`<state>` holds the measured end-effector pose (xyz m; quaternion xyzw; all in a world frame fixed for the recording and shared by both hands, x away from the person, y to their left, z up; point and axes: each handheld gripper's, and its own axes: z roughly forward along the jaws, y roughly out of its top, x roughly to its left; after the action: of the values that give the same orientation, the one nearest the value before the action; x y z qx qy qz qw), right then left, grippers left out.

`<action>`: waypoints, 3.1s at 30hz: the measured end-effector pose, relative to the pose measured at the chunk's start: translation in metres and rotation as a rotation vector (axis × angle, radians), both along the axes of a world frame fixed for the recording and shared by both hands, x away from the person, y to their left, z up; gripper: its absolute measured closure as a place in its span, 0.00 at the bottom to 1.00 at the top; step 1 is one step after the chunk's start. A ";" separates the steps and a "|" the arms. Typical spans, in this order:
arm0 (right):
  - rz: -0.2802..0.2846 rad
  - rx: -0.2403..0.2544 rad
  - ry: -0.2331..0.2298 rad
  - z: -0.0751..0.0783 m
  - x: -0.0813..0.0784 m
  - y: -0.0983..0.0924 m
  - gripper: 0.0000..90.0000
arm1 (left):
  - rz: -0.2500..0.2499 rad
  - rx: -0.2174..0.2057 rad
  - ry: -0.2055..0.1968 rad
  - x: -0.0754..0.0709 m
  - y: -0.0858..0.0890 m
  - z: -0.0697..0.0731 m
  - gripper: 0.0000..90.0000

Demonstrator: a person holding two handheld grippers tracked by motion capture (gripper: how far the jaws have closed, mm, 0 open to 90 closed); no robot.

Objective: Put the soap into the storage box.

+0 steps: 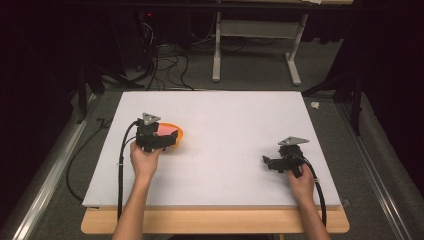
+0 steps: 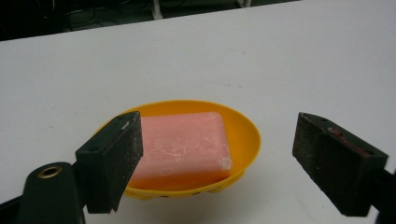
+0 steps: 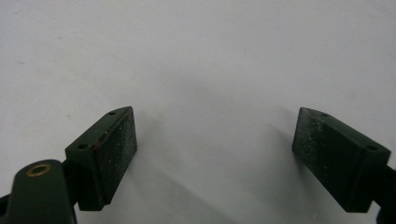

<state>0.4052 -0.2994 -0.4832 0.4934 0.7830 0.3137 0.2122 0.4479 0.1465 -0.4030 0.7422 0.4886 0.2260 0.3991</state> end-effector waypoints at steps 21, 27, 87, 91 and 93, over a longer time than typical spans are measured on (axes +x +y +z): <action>-0.002 0.002 0.002 0.000 0.000 0.000 0.16 | -0.066 0.008 -0.046 -0.024 -0.009 0.009 0.19; -0.002 0.002 0.001 0.000 0.000 0.000 0.16 | -0.072 -0.005 -0.052 -0.031 -0.008 0.009 0.19; -0.001 0.000 0.000 0.000 0.000 0.000 0.16 | -0.236 -0.067 -0.035 -0.066 -0.048 -0.006 0.20; -0.001 0.000 0.000 0.000 0.000 0.000 0.16 | -0.245 -0.072 -0.033 -0.066 -0.050 -0.007 0.20; -0.001 0.000 0.000 0.000 0.000 0.000 0.16 | -0.247 -0.073 -0.030 -0.066 -0.051 -0.007 0.20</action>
<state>0.4052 -0.2994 -0.4831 0.4939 0.7827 0.3134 0.2126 0.3820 0.0955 -0.4102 0.7783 0.3953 0.1680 0.4580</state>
